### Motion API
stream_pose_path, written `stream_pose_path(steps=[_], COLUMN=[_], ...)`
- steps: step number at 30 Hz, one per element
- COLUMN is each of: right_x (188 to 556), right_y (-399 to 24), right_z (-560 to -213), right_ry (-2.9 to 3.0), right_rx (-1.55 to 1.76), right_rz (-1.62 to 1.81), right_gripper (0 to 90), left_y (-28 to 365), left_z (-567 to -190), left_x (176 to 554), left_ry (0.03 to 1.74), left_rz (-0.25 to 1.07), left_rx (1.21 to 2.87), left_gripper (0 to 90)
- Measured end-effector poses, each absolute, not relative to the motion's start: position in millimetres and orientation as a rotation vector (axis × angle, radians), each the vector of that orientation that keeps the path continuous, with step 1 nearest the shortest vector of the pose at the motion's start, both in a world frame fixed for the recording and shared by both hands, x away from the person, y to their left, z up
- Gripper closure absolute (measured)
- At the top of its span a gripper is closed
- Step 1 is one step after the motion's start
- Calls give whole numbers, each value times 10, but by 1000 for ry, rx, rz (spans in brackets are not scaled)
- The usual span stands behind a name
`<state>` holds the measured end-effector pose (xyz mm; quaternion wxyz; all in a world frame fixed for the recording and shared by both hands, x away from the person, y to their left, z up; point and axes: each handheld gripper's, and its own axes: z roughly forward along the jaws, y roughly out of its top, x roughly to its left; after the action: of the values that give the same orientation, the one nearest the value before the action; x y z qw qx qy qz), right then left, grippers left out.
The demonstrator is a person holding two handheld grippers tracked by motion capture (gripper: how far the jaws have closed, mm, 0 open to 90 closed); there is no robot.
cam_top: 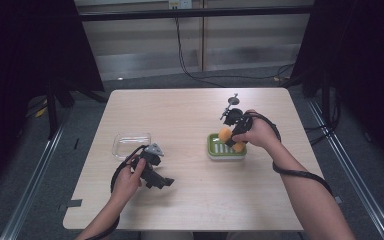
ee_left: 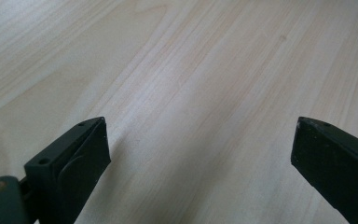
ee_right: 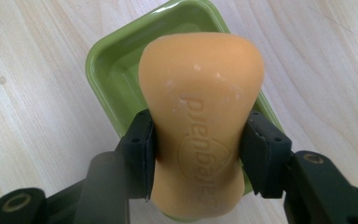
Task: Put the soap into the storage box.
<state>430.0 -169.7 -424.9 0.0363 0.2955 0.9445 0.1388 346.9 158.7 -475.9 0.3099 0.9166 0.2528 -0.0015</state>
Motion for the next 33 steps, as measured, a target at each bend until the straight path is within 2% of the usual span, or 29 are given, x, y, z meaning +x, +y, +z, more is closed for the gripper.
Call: stream_pose_path(steps=[18,21,33], right_x=[4320,4320,4328], right_y=[-1671,-1659,-1619], right_z=[-4383,-4413,-4470], right_ry=[2904,2898,2907], right_rx=[860,862,808], right_rz=[422,434,429], right_gripper=[499,499,498], left_y=[1620,1599,1614], left_z=[-4757,-4777,-4769], left_x=[3479,3457,3470], left_ry=[645,690,679], left_rz=[6,-2,4], left_rx=[2456,2412,2422], left_gripper=[41,41,42])
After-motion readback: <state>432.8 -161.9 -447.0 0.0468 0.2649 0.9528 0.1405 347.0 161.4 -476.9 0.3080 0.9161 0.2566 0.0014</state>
